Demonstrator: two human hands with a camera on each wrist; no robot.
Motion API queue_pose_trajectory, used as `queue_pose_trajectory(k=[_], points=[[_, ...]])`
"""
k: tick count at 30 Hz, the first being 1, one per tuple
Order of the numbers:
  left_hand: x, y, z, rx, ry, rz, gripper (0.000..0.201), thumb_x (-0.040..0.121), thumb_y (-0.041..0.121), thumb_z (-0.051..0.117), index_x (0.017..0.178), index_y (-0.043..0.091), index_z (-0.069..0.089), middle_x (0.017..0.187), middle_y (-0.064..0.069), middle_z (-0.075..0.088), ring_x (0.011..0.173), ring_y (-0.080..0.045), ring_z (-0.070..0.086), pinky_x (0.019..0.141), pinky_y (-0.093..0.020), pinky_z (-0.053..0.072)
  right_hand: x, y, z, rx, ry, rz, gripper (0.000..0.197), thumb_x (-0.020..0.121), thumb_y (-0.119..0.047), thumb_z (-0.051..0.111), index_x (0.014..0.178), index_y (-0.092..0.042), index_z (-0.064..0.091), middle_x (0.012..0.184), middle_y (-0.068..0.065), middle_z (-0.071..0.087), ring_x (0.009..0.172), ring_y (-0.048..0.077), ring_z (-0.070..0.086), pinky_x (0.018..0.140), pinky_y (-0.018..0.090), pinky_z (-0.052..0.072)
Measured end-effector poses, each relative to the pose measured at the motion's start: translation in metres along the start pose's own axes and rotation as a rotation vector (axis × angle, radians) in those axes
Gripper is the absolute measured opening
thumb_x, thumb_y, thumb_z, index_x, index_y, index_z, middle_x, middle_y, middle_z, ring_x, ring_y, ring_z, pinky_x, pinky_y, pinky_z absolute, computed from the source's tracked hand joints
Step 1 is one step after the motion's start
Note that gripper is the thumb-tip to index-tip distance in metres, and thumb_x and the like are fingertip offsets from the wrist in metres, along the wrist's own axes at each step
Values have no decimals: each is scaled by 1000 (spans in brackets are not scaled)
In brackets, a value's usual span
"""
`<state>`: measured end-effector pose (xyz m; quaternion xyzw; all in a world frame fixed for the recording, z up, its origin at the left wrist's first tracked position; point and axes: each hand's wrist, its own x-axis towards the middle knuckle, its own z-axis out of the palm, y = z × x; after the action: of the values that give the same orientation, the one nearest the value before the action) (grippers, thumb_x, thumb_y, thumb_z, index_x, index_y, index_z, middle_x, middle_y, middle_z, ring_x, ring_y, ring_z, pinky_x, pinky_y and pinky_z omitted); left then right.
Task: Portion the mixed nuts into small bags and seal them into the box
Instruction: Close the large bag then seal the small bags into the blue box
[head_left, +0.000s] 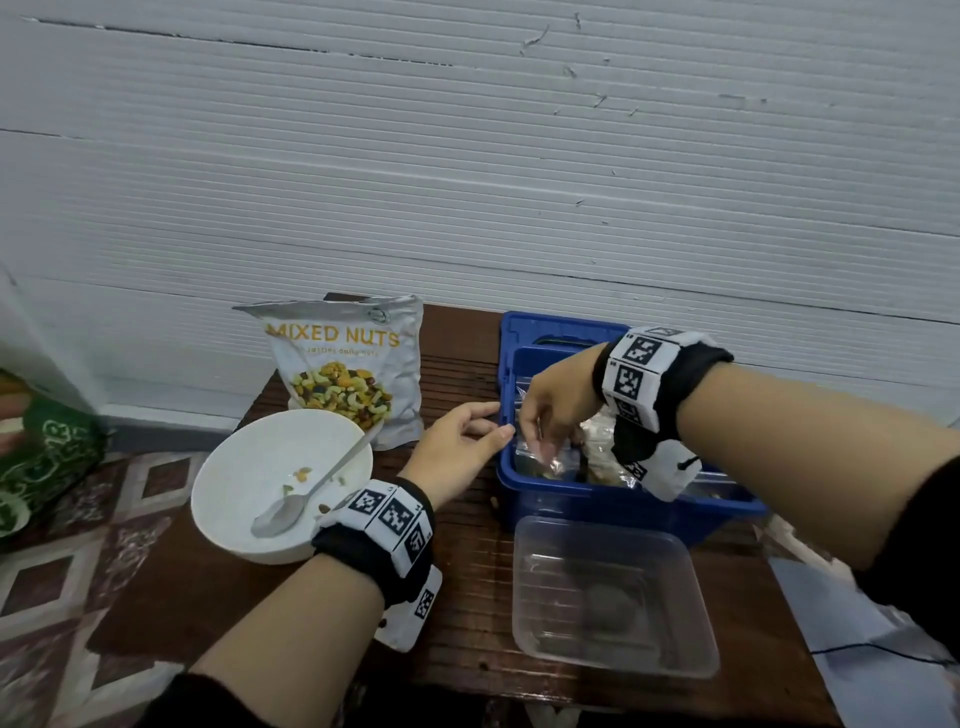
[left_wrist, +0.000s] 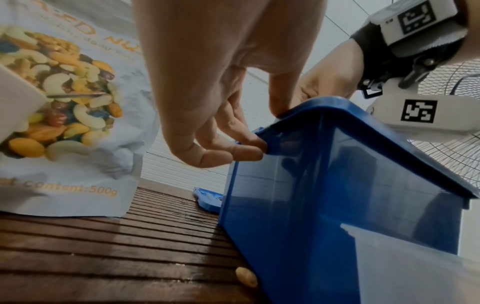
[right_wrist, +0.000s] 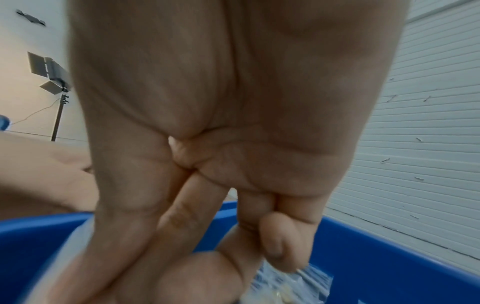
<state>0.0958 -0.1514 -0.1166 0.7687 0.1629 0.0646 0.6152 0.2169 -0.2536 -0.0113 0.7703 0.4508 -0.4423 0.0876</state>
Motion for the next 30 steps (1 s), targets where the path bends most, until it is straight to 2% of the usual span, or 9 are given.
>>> queue_pose_trajectory(k=[3,7,10,12,14,17,19,24,30], points=[[-2,1,0,-7,0,3,37,91,26,63,126,18,55,98,2,68,98,-11,63,93,-23,46,4,2,6,-35,30,23,5,91,-13,62,93,-17,64,75,-7,62,66,4,57,59,14,48],[-4,3,0,-8,-3,2,36,91,26,63,125,19,55,99,3,68,97,-10,63,90,-19,45,14,6,19,-54,64,47,7,89,-18,65,94,-23,65,92,1,67,86,19,63,76,27,51],[-4,3,-1,5,-6,-8,38,91,27,63,127,19,54,100,1,68,99,-12,63,95,-24,45,5,7,16,10,94,31,7,88,-20,66,95,-23,67,92,-1,68,86,14,66,78,26,52],[-4,4,-1,12,-9,-20,38,91,27,63,127,19,54,100,1,68,100,-12,63,97,-25,45,-7,13,11,59,151,20,9,89,-20,66,98,-19,69,81,-7,67,64,-3,62,75,24,51],[-5,5,-1,14,-16,-36,40,90,26,64,128,16,54,100,0,69,100,-12,63,98,-28,45,-20,22,6,118,237,24,16,91,-21,64,104,-14,69,77,-9,68,53,-7,57,69,18,50],[-1,11,-3,59,-8,-58,41,88,24,66,126,15,54,101,0,68,100,-12,63,97,-28,46,-43,43,1,208,409,44,17,94,-30,59,104,-20,68,83,-7,73,64,0,61,65,16,48],[5,18,-5,91,26,-73,37,88,29,66,122,18,54,101,3,66,100,-9,60,94,-26,45,-59,62,0,290,535,84,16,94,-33,58,101,-23,67,84,-6,74,62,2,60,58,19,45],[31,51,-15,229,110,-43,36,94,41,54,121,18,59,113,3,61,105,-13,56,85,-23,40,-92,117,-6,481,801,245,20,94,-28,58,100,-11,67,82,3,72,61,11,58,50,20,43],[88,98,-18,291,50,-58,21,99,42,44,101,26,57,121,-7,64,110,-26,60,100,-43,46,-97,181,-20,661,966,358,22,94,-29,58,106,-12,65,83,5,70,66,17,61,55,27,47]])
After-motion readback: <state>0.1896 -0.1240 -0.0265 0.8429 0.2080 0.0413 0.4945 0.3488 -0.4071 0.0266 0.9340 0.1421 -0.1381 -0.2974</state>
